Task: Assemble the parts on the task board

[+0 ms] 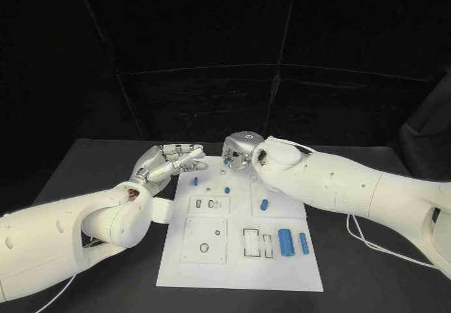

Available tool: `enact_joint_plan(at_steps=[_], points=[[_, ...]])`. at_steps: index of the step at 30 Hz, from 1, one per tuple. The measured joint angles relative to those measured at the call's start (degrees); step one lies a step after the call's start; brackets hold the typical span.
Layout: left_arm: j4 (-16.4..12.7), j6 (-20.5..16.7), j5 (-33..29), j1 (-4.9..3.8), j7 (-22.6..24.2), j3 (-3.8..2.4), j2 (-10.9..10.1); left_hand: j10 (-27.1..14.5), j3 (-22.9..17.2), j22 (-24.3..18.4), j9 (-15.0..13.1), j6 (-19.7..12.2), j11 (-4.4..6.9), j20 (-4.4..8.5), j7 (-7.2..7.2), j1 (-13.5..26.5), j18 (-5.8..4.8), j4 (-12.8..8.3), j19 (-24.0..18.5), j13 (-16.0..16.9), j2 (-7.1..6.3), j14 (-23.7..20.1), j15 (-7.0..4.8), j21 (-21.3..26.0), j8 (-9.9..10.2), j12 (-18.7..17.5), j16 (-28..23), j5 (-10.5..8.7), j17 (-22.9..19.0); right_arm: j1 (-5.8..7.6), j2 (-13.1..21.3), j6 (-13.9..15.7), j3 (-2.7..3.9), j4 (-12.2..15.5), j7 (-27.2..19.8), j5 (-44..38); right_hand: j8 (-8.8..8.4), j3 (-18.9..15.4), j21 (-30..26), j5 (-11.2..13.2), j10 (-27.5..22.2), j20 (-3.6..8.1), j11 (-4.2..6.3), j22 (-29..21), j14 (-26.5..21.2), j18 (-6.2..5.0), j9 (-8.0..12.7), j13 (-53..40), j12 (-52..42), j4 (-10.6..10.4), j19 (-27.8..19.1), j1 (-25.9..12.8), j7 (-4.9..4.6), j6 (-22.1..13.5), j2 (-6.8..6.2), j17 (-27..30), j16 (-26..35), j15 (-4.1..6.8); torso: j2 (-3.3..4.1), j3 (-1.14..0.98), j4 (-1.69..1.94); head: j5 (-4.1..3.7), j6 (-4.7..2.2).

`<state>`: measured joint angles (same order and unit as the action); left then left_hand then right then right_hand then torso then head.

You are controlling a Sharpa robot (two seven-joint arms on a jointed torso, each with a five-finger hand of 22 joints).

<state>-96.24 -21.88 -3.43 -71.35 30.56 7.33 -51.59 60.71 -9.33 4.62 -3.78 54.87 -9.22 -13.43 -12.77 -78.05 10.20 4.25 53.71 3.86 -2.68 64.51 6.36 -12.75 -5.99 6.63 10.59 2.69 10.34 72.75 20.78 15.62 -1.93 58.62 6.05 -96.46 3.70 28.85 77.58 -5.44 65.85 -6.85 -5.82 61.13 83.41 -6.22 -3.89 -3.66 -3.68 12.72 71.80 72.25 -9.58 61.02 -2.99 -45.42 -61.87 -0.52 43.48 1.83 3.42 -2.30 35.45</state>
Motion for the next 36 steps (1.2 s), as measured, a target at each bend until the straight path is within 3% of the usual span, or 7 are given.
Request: enact_joint_plan(at_steps=[6,19,28,29,30,36], points=[[0.04,0.05,0.0,-0.02,-0.08,0.0,0.03,0.0,0.0,0.0,0.0,0.0,0.0,0.0,0.0,0.0,0.01,0.0,0.0,0.0,0.0,0.0,0.0,0.0,0.0,0.0,0.0,0.0,0.0,0.0,-0.13,-0.07,0.0,-0.18,0.02,-0.1,0.0,0.08,-1.81,0.44,-1.8,-0.19,-0.22,-3.75,-1.05,0.0,0.07,0.1,0.0,-0.53,-2.62,0.06,-0.05,-1.32,-1.01,4.18,2.95,-0.38,0.01,0.01,-0.01,0.04,0.0],[0.14,0.15,0.0,-0.06,-0.21,0.0,0.05,0.0,-0.01,0.01,-0.01,0.0,0.0,0.0,0.0,0.0,0.0,0.01,0.0,0.0,0.0,0.0,0.0,0.0,0.0,0.0,0.0,0.0,-0.01,-0.01,-0.31,0.08,0.0,-0.21,-0.34,-0.18,0.0,0.24,-1.81,0.75,-1.86,-0.2,-0.25,-3.92,-1.04,0.0,0.06,0.09,0.0,-0.69,-2.61,0.14,0.04,-1.57,-1.09,4.3,2.99,-0.39,0.04,0.05,-0.01,0.16,-0.02],[0.18,0.19,0.0,-0.08,-0.27,0.0,0.06,0.0,-0.01,0.01,-0.01,0.0,0.0,0.0,0.0,0.0,0.0,0.01,0.0,0.0,0.0,0.0,0.0,0.0,0.0,-0.04,-0.02,0.0,-0.01,-0.01,-0.48,0.83,-0.01,-0.37,-0.44,-0.22,0.01,-0.11,-3.48,1.09,-5.41,-0.52,-0.66,-6.57,-1.78,0.0,0.08,0.12,0.0,-1.36,-4.41,0.87,-0.36,-4.26,-1.82,7.77,5.53,-0.74,0.07,0.07,0.03,0.2,-0.02],[0.18,0.2,0.0,-0.08,-0.28,0.0,0.06,0.0,-0.06,0.0,-0.01,0.0,0.0,0.0,0.0,0.0,0.0,-0.04,0.0,0.0,0.0,0.0,0.0,0.0,0.05,-0.21,-0.2,0.0,0.0,-0.01,-0.48,0.96,-0.01,-0.37,-0.45,-0.23,0.01,-0.28,-3.89,1.09,-6.05,-0.53,-0.74,-7.29,-1.96,-0.11,0.1,0.13,0.0,-1.53,-4.97,0.88,-0.37,-4.72,-1.83,8.58,6.16,-0.92,0.07,0.07,0.03,0.2,-0.02],[0.18,0.21,0.0,-0.08,-0.29,0.0,0.06,0.0,-0.17,-0.05,-0.01,0.0,0.0,0.0,0.0,0.0,0.0,-0.15,0.0,0.0,0.0,0.0,0.0,0.0,0.22,-0.3,-0.29,0.0,0.04,-0.01,-0.46,1.15,-0.01,-0.37,-0.45,-0.23,0.01,-0.49,-4.47,1.09,-6.72,-0.58,-0.85,-8.25,-2.36,-0.91,0.1,0.12,0.0,-1.74,-5.56,1.06,-0.36,-5.15,-2.01,9.68,7.0,-0.9,0.07,0.07,0.04,0.2,-0.02],[0.21,0.27,0.0,-0.09,-0.35,0.0,-0.02,0.0,-0.17,-0.06,-0.01,0.0,0.0,0.0,0.0,0.0,0.0,-0.15,0.0,0.0,0.0,0.0,0.0,0.0,0.22,-0.31,-0.29,0.0,0.05,-0.01,2.19,2.23,0.0,2.09,-0.44,-0.17,0.01,-1.44,-5.93,1.09,-7.93,-0.72,-1.04,-11.04,-2.67,-0.93,0.1,0.1,0.0,-2.69,-6.79,1.49,-0.57,-5.93,-2.44,12.79,9.48,-1.01,0.04,0.07,0.03,0.14,-0.13]])
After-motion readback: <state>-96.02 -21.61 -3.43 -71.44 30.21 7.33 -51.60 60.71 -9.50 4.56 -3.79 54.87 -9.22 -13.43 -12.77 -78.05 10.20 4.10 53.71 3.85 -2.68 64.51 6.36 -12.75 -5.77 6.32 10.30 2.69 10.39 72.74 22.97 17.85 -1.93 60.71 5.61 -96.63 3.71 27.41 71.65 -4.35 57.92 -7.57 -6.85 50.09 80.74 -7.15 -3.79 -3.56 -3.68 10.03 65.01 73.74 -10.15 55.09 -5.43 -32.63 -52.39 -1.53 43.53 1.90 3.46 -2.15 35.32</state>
